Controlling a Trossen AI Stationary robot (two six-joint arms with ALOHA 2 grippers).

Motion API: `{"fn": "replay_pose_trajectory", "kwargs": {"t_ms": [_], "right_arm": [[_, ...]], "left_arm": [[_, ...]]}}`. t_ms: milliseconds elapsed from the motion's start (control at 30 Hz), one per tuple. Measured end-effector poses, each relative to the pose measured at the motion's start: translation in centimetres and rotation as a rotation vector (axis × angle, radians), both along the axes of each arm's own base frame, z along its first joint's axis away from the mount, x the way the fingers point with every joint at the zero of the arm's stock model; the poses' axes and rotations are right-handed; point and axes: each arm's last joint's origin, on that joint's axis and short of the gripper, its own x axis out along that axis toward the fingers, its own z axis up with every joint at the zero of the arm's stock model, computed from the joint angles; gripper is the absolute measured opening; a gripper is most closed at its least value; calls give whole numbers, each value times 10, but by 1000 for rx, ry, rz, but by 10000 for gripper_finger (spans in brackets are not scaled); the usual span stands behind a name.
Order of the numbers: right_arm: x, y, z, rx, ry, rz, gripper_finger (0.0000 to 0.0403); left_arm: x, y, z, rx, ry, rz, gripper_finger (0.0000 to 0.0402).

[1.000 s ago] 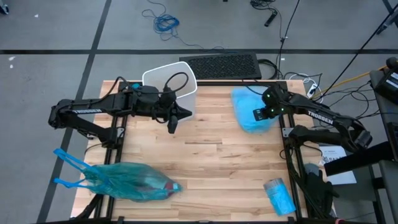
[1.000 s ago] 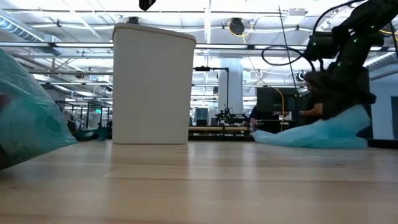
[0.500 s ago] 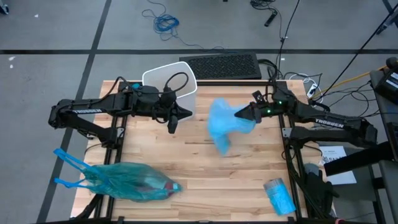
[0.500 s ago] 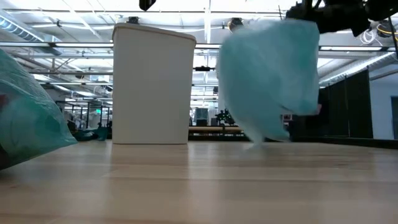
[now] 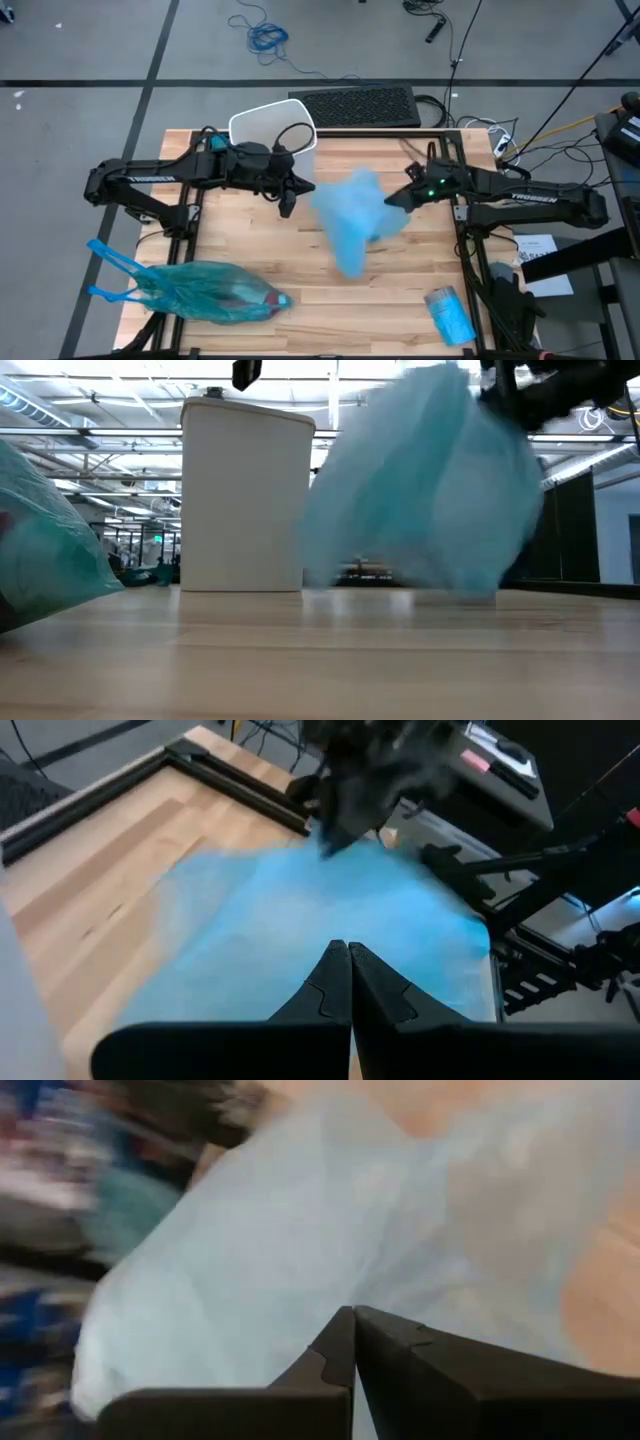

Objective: Place trash/remove bag and relplace
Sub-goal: Open the new blue trash bag

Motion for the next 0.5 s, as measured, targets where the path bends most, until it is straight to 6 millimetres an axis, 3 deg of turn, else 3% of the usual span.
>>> {"fn": "replay_pose_trajectory", "kwargs": {"t_ms": [33, 100, 200, 267, 333, 400, 500], "right_arm": [[-3, 0, -7, 14, 75, -21, 0], [2, 3, 2, 9, -15, 36, 0], [12, 15, 44, -57, -463, 236, 0], [7, 23, 76, -140, -780, 320, 0], [-1, 26, 87, -166, -879, 332, 0], [-1, 25, 72, -124, -703, 285, 0], [-5, 23, 17, -12, -136, 122, 0]], "left_arm": [[2, 0, -2, -4, 9, -4, 0], [5, 0, -5, -10, 21, -14, 0], [11, -1, -10, -24, 32, -40, 0], [13, -1, -12, -32, 38, -56, 0], [16, -1, -12, -36, 26, -65, 0], [16, -1, -11, -39, 14, -76, 0], [17, -1, -8, -35, -19, -76, 0]]}}
